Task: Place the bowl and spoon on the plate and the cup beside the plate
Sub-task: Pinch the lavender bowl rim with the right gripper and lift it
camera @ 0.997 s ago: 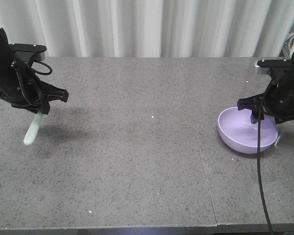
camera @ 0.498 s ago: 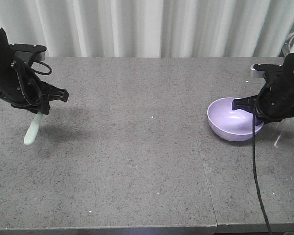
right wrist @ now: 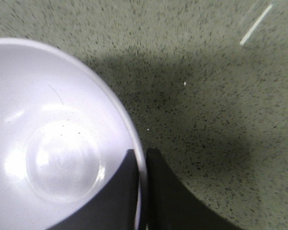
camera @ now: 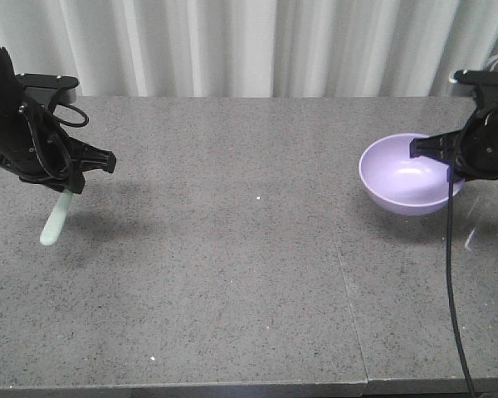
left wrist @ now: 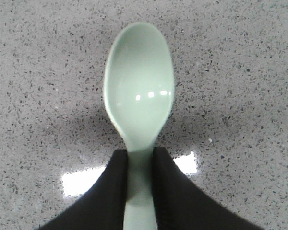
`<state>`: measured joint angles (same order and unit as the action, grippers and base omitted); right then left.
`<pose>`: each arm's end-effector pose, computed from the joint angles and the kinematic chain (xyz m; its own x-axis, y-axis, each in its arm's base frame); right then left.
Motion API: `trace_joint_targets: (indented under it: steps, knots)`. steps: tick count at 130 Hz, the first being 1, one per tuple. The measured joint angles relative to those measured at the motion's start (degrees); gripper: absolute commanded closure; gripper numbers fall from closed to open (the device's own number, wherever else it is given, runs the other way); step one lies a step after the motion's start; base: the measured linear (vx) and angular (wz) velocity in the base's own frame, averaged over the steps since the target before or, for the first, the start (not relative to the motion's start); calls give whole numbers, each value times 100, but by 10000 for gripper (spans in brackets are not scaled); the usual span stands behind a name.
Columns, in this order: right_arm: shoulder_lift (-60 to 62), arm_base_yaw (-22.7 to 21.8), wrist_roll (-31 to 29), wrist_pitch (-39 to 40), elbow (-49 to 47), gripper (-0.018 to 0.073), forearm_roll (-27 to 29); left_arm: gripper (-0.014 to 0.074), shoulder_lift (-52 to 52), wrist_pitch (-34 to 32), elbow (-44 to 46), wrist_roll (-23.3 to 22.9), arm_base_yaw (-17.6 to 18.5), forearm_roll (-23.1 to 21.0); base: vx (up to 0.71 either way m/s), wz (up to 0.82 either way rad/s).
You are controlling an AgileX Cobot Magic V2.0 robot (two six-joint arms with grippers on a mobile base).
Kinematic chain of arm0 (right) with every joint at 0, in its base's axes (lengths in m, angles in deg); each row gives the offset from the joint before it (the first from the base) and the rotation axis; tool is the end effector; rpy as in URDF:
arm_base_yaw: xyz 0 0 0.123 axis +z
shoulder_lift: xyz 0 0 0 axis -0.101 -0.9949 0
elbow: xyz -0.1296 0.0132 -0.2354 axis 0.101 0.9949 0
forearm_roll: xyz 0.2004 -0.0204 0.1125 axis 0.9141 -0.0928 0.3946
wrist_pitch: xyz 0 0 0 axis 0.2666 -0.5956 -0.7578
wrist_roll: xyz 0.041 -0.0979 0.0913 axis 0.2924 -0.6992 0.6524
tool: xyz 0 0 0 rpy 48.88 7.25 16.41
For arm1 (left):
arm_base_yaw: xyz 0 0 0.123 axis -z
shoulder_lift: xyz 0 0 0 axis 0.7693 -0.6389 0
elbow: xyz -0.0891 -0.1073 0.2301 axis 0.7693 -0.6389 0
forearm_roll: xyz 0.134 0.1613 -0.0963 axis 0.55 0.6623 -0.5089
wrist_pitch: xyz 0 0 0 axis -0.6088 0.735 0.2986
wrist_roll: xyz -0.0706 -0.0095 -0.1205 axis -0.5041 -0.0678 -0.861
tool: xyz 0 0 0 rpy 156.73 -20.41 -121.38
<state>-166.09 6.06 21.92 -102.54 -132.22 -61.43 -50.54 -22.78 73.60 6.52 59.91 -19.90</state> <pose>0.3714 -0.0091 0.2441 -0.8466 0.1267 -0.5170 0.1470 0.9891 0.0017 0.3668 -0.0613 0.2406 -0.9241 0.0849 -0.3727 0.0998 0.9948 -0.0209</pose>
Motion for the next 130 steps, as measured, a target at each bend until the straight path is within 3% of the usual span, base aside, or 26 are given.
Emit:
trace_joint_targets:
  steps: [42,130]
  knots:
    - [678,0,-10,-147,0,564,-6,604,0,0,0,0,0,0,0,0]
    - [719,0,-16,-527,0,564,-94,604,0,0,0,0,0,0,0,0]
